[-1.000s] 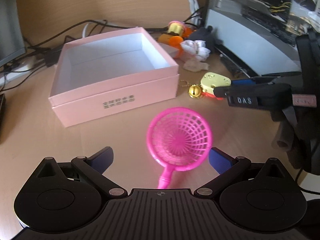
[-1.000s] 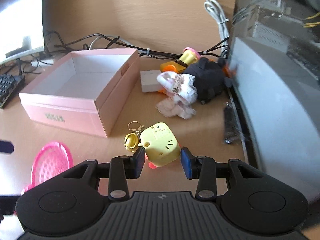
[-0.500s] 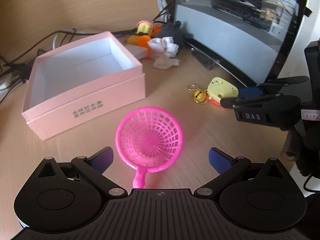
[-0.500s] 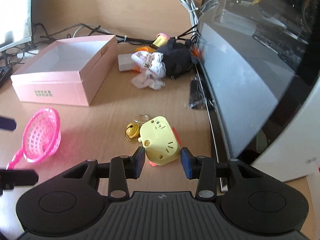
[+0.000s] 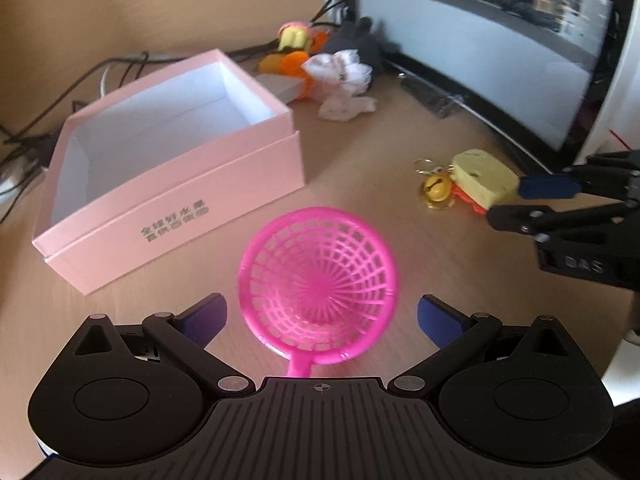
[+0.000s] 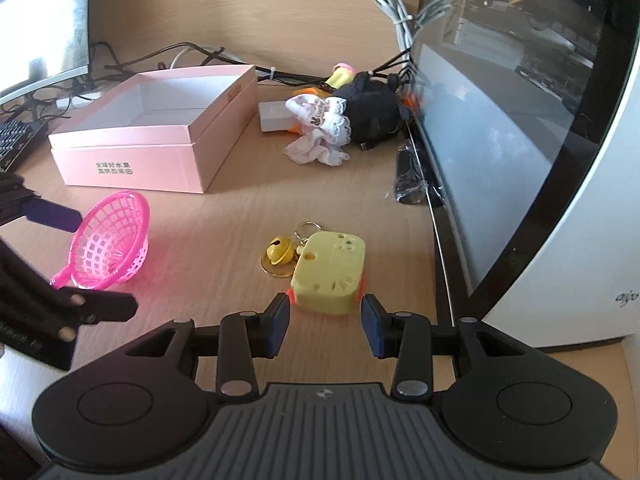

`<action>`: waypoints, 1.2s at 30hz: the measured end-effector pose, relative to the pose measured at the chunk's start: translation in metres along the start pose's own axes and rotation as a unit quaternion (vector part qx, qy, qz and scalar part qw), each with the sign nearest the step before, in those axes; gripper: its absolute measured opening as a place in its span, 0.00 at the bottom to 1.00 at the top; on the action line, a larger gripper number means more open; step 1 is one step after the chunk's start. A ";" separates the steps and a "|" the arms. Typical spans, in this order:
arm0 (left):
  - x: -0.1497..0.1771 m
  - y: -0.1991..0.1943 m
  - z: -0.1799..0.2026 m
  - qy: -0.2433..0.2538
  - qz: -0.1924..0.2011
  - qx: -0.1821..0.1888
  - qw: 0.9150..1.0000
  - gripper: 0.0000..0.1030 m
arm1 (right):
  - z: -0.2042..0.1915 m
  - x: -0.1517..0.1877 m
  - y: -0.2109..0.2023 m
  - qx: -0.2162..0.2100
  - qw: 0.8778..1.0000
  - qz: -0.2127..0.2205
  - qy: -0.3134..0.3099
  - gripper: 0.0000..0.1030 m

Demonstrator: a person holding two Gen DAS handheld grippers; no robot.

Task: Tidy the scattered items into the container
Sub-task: 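Grasp the yellow cartoon keychain with the right gripper while the left holds the net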

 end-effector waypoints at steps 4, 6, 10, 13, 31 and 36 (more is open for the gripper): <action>-0.002 0.008 -0.003 0.002 -0.001 -0.008 1.000 1.00 | 0.000 -0.004 0.003 0.002 1.000 0.009 -0.004 0.59; -0.003 0.010 -0.004 0.000 0.001 -0.013 1.000 1.00 | -0.001 -0.008 0.005 0.003 1.000 0.016 -0.010 0.60; -0.005 0.009 -0.005 -0.006 0.009 -0.014 1.000 0.99 | -0.002 -0.013 0.014 -0.008 1.000 0.012 -0.008 0.60; -0.006 0.008 -0.006 -0.013 0.010 -0.018 1.000 0.85 | -0.004 -0.014 0.020 -0.017 1.000 0.008 -0.008 0.60; 0.002 -0.036 -0.005 -0.077 0.017 -0.096 0.992 0.85 | -0.008 -0.026 0.004 -0.112 0.993 0.039 -0.022 0.41; 0.011 -0.060 -0.003 -0.072 0.017 -0.125 0.989 0.85 | -0.022 -0.035 -0.013 -0.146 0.987 0.061 -0.035 0.41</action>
Point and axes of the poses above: each gripper's, at about its wrist camera, not at the fingertips, and y roughly the way its jaws point, z to its right, x to its underside, the point moved 7 cm from there along y, roughly the way its jaws point, and after that the axes turned 15 degrees about x, right-handed, at the moved point
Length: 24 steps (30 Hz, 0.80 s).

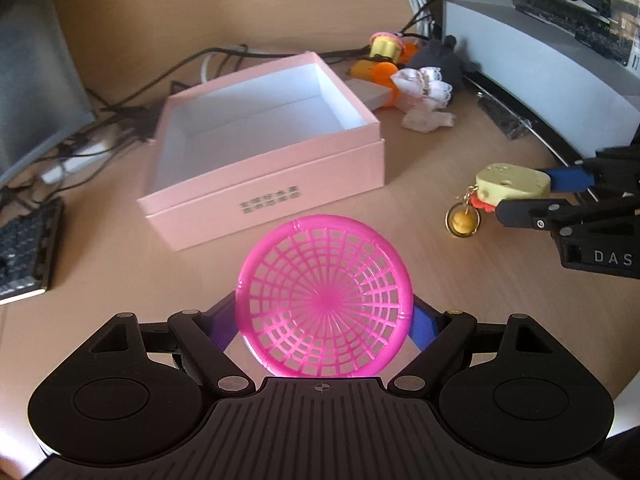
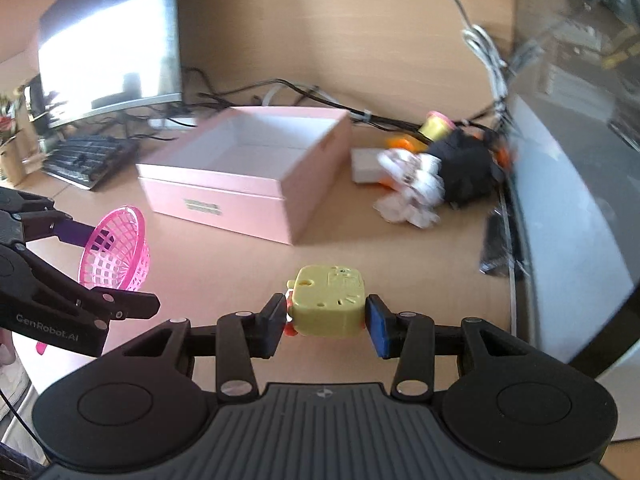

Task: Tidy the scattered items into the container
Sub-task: 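Grasp the yellow cartoon keychain with the right gripper while the left holds the net, then carry net and keychain over the pink box and release both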

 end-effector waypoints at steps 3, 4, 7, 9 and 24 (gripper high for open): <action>0.008 -0.011 -0.009 -0.014 0.009 0.001 1.000 0.85 | -0.016 -0.003 -0.010 0.002 1.000 0.009 -0.003 0.40; 0.011 -0.013 -0.012 -0.017 0.010 0.003 1.000 0.85 | -0.020 -0.004 -0.014 0.004 1.000 0.012 -0.002 0.40; 0.020 -0.020 -0.020 -0.015 0.009 0.011 1.000 0.85 | -0.037 -0.005 -0.025 0.015 1.000 0.020 0.002 0.40; 0.027 -0.026 -0.026 -0.015 0.004 0.018 1.000 0.85 | -0.049 -0.005 -0.030 0.023 1.000 0.013 0.010 0.40; 0.045 -0.063 -0.064 0.021 0.044 0.048 0.998 0.85 | -0.113 -0.013 -0.062 0.088 0.996 0.031 -0.004 0.40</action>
Point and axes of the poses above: each gripper's, at about its wrist camera, not at the fingertips, and y roughly the way its jaws point, z to its right, x to its underside, the point moved 7 cm from there along y, roughly the way its jaws point, and after that the axes turned 15 degrees about x, right-handed, at the moved point
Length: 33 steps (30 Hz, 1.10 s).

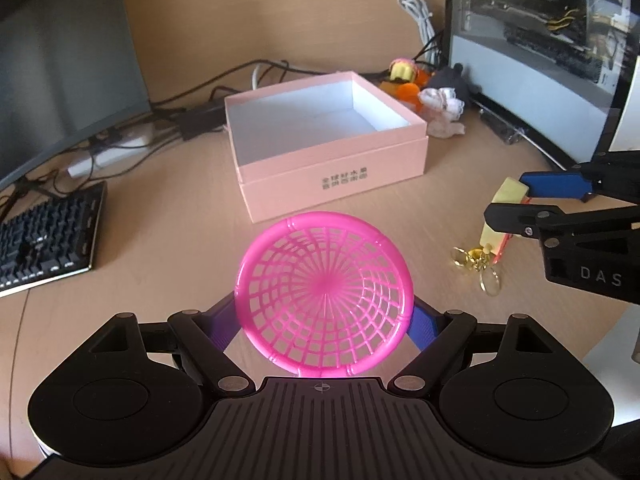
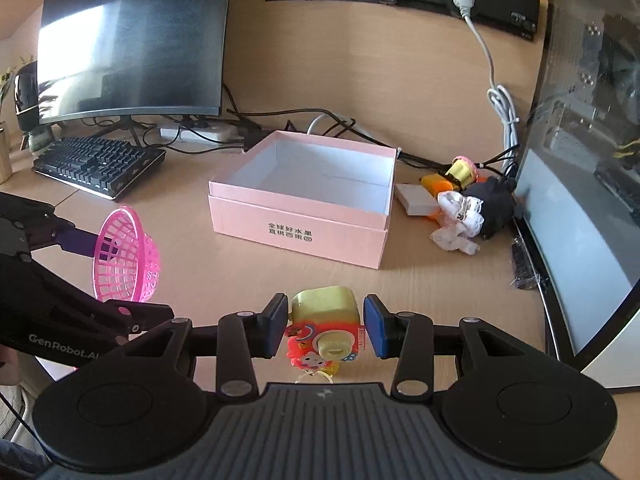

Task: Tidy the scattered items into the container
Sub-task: 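Carry net and keychain over the pink box and release both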

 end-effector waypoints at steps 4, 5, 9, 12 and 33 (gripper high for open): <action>0.008 -0.003 -0.006 -0.004 -0.005 0.008 1.000 0.85 | -0.008 -0.001 -0.006 0.009 1.000 0.000 -0.002 0.40; 0.010 -0.004 -0.007 -0.006 -0.006 0.011 1.000 0.85 | -0.010 -0.001 -0.008 0.011 1.000 0.000 -0.004 0.40; 0.014 -0.008 -0.011 -0.003 -0.004 0.016 1.000 0.85 | -0.018 -0.001 -0.012 0.016 1.000 -0.001 -0.008 0.40; 0.012 -0.012 -0.013 -0.001 0.002 0.018 1.000 0.85 | -0.022 -0.005 -0.014 0.020 1.000 0.003 -0.012 0.40; -0.135 0.004 -0.043 0.016 0.094 -0.030 0.995 0.86 | 0.012 -0.155 0.034 -0.005 0.994 0.105 -0.015 0.35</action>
Point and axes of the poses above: each gripper's, at about its wrist camera, not at the fingertips, and y roughly the way its jaws point, z to its right, x to its underside, the point moved 7 cm from there along y, roughly the way its jaws point, and after that the axes turned 15 degrees about x, right-handed, at the moved point
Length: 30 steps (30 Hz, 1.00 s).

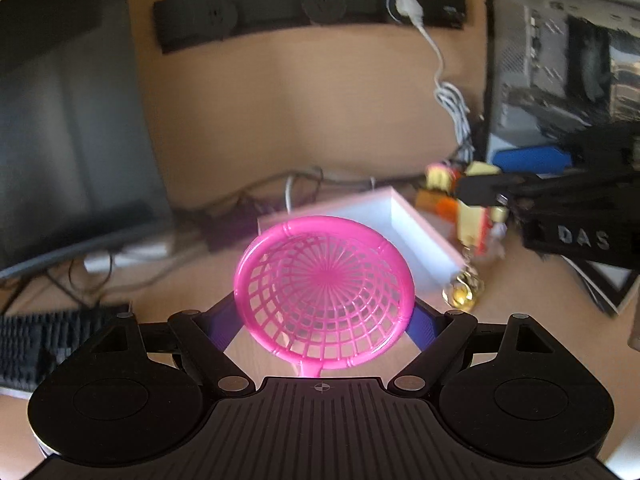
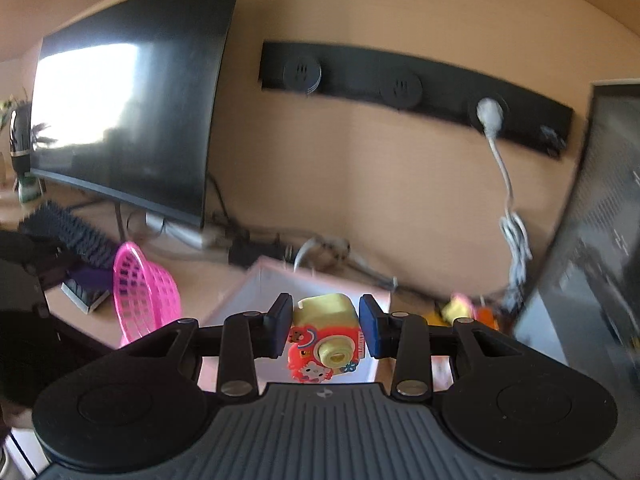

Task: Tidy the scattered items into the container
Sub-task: 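Carry net and keychain over the pink box and release both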

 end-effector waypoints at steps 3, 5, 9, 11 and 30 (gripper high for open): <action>-0.030 0.022 -0.008 0.009 0.006 -0.014 1.000 0.86 | 0.008 -0.026 0.033 -0.017 1.000 0.002 0.014 0.35; -0.048 0.037 -0.013 0.011 0.008 -0.018 1.000 0.86 | 0.013 -0.040 0.055 -0.028 0.999 0.000 0.024 0.35; -0.071 0.075 -0.021 0.017 0.004 -0.020 1.000 0.86 | 0.018 -0.056 0.097 -0.047 0.998 -0.006 0.036 0.35; -0.076 0.097 -0.027 0.014 -0.004 -0.021 1.000 0.86 | 0.017 -0.059 0.119 -0.059 0.997 -0.016 0.042 0.35; -0.059 0.167 -0.040 -0.015 -0.053 -0.006 0.998 0.95 | 0.047 -0.016 0.184 0.053 0.993 0.002 0.107 0.85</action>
Point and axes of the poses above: each gripper's, at about its wrist camera, not at the fingertips, and y roughly the way its jaws point, z to its right, x to its underside, the point moved 7 cm from there along y, roughly the way its jaws point, and after that the axes turned 15 degrees about x, right-handed, at the moved point
